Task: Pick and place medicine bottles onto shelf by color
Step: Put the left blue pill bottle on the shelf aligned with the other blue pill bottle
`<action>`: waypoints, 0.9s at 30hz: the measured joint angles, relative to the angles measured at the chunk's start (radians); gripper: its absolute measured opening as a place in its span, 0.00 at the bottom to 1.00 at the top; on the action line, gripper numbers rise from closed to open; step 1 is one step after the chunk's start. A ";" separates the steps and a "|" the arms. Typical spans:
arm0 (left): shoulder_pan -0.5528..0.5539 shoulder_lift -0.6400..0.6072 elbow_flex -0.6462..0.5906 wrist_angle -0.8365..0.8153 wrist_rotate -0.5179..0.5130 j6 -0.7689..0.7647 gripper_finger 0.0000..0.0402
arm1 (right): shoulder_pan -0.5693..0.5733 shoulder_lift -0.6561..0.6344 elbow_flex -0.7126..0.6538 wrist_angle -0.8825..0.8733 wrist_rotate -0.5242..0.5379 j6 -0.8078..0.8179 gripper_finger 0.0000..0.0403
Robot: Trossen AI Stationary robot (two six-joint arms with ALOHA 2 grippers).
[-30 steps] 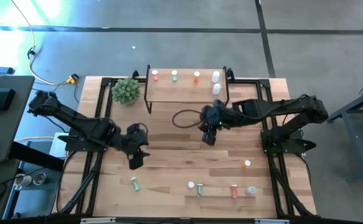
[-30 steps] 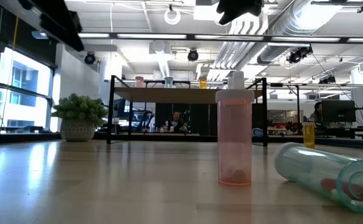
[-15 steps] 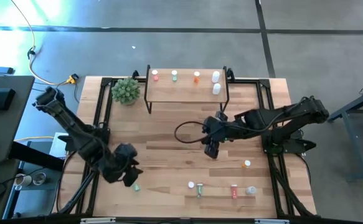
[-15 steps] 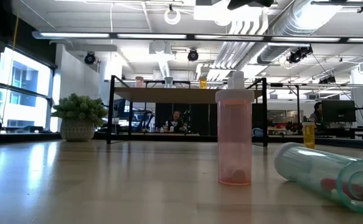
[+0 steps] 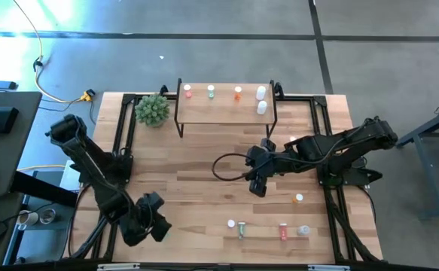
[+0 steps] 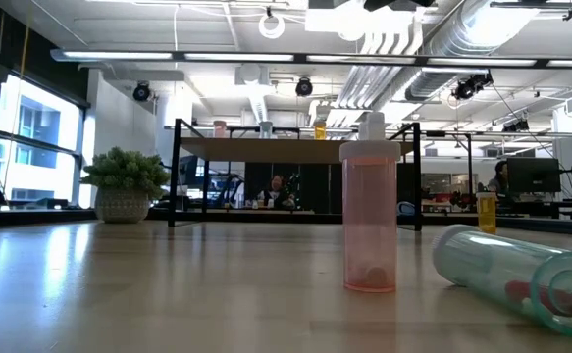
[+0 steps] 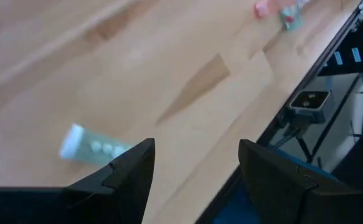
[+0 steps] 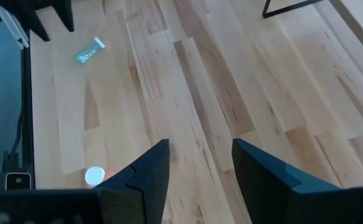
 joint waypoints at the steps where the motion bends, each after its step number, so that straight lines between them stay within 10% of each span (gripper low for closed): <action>1: -0.007 0.012 0.000 0.012 0.000 -0.016 0.55 | -0.001 0.000 0.000 -0.003 0.000 0.000 0.41; 27: -0.041 0.188 0.000 -0.077 0.083 -0.348 0.55 | -0.001 0.069 0.000 -0.020 -0.004 -0.005 0.41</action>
